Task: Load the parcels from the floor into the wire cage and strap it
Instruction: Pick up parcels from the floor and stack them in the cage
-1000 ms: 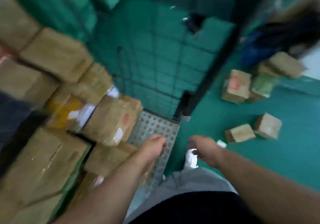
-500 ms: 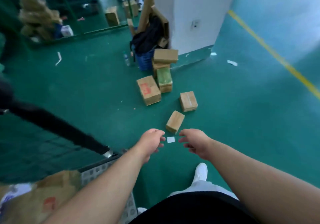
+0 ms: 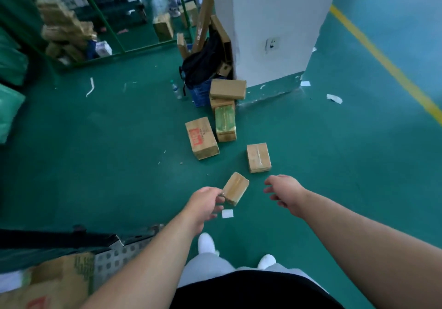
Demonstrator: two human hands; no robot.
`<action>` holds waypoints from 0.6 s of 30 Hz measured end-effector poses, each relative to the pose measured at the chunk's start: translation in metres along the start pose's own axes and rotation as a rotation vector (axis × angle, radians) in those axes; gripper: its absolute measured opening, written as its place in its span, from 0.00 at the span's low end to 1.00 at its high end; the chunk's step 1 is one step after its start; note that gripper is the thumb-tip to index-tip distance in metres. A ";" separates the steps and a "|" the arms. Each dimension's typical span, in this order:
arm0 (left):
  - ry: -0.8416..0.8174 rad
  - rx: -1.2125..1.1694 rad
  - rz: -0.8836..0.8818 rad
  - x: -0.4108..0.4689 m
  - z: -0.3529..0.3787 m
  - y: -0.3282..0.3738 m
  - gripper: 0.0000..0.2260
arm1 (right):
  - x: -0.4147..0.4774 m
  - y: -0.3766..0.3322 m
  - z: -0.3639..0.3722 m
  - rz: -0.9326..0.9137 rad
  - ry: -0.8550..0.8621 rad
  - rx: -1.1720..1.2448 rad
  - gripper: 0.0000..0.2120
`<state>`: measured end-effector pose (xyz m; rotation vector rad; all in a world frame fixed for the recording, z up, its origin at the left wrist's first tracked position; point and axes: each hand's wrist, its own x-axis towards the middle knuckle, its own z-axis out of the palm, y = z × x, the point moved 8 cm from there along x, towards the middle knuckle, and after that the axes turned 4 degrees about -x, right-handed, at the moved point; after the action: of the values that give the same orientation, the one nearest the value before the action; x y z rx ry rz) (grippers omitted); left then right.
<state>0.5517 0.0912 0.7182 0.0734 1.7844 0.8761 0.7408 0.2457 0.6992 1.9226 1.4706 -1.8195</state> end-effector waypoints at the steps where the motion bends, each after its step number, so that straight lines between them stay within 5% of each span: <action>1: 0.025 -0.004 -0.012 0.007 -0.005 0.004 0.09 | 0.008 -0.008 0.004 0.001 -0.020 0.003 0.11; 8: 0.070 0.025 -0.089 0.084 -0.030 0.042 0.09 | 0.055 -0.056 0.036 0.008 -0.144 -0.048 0.12; 18: -0.107 0.183 0.016 0.214 -0.022 0.216 0.09 | 0.128 -0.153 -0.032 0.087 0.107 -0.052 0.11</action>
<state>0.3694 0.3328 0.6779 0.2487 1.7616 0.7052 0.6346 0.4168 0.6815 2.0530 1.4259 -1.6496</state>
